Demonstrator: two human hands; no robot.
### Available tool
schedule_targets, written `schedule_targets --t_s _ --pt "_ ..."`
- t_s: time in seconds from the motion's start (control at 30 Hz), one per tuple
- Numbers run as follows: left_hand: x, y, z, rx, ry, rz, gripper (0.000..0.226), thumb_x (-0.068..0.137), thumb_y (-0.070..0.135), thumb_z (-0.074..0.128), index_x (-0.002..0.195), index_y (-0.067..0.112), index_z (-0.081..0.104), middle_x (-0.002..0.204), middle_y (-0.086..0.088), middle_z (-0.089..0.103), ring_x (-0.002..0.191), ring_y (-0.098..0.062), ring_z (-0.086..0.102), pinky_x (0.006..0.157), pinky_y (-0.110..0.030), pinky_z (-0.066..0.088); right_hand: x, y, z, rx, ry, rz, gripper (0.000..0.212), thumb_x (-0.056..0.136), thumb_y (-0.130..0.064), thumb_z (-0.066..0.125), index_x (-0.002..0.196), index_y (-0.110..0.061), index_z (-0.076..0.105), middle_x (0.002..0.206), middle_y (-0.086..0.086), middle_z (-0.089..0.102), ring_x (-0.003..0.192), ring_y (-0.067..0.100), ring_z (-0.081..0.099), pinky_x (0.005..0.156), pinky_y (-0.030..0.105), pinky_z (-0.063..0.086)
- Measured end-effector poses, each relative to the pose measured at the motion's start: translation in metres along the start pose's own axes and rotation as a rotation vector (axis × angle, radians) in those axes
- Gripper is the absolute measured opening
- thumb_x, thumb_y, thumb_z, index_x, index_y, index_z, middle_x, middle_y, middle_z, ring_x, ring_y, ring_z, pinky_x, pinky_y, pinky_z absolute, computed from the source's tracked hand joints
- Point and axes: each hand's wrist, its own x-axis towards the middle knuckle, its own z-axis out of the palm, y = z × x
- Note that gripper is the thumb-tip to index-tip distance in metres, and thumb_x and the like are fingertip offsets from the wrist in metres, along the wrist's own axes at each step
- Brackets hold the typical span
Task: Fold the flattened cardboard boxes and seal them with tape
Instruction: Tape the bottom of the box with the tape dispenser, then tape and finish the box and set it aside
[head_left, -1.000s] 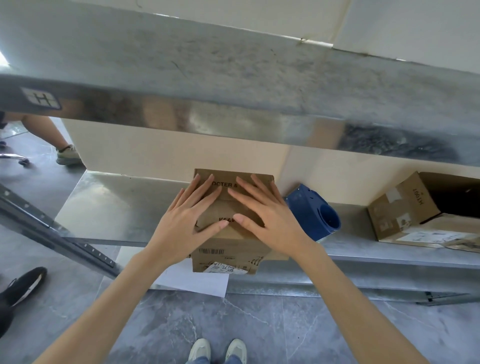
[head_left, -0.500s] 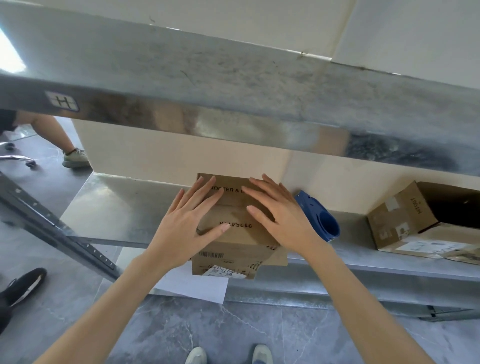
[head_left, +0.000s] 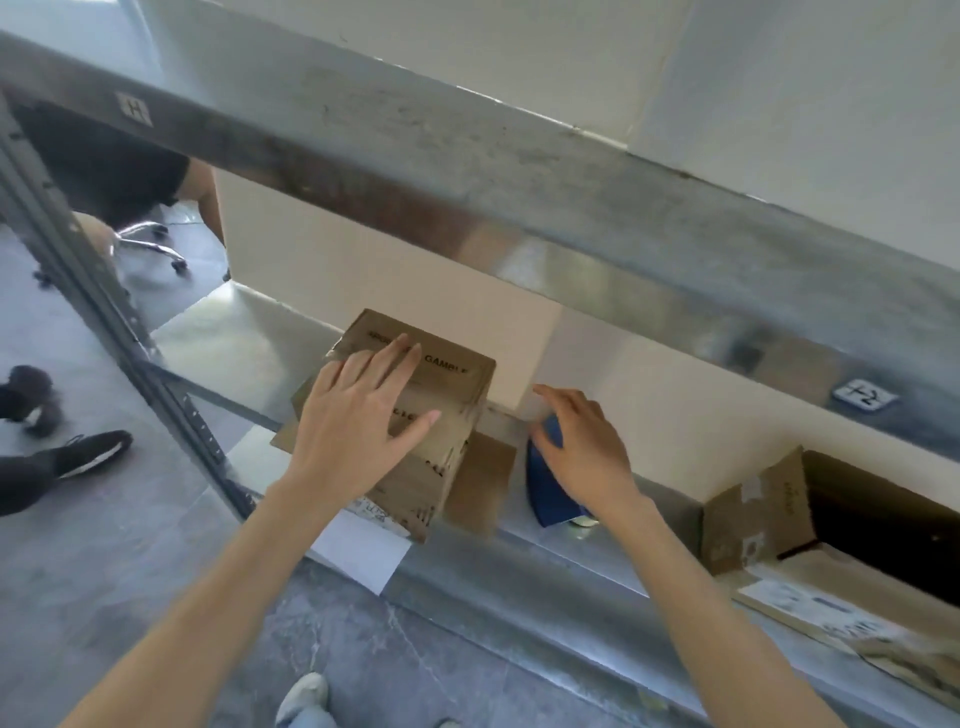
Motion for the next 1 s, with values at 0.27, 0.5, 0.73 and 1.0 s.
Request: schedule_targets --t_s 0.27,0.5,0.73,1.0 --pt "-0.026 0.042 -0.012 0.073 -0.04 -0.129 0.072 0.097 0.06 0.043 0.152 0.015 0.039 0.155 -0.004 0.042 0.132 -0.029 0.048 0.105 -0.043 0.038 -0.024 0.066 0.031 0.113 -0.267 0.192 0.071 0.1 -0.045 0.05 0.158 -0.032 0.011 0.146 0.009 0.05 0.122 0.03 0.055 0.084 0.033 0.047" --pt "-0.039 0.051 -0.023 0.102 -0.002 -0.141 0.07 0.095 0.057 0.05 0.15 0.015 0.042 0.153 -0.005 0.046 0.131 -0.029 0.048 0.103 -0.043 0.039 -0.014 0.066 0.054 0.305 -0.299 0.284 0.089 0.099 -0.038 0.057 0.155 -0.038 -0.011 0.091 0.014 0.067 0.068 0.03 0.067 0.06 0.041 0.057" --pt "-0.045 0.053 -0.024 0.112 -0.024 -0.153 0.068 0.094 0.057 0.05 0.147 0.014 0.046 0.151 -0.006 0.048 0.132 -0.03 0.049 0.101 -0.044 0.039 -0.007 0.062 0.04 0.395 -0.382 0.337 0.088 0.1 -0.011 0.052 0.155 -0.042 -0.009 0.079 0.007 0.056 0.059 0.025 0.054 0.055 0.035 0.043" --pt "-0.04 0.046 -0.027 0.055 -0.052 -0.154 0.069 0.093 0.054 0.058 0.148 0.015 0.045 0.152 -0.006 0.046 0.136 -0.029 0.045 0.106 -0.045 0.036 0.001 0.055 0.036 0.301 -0.378 0.391 0.086 0.098 0.004 0.041 0.157 -0.036 -0.008 0.088 0.006 0.057 0.057 0.016 0.042 0.049 0.022 0.03"
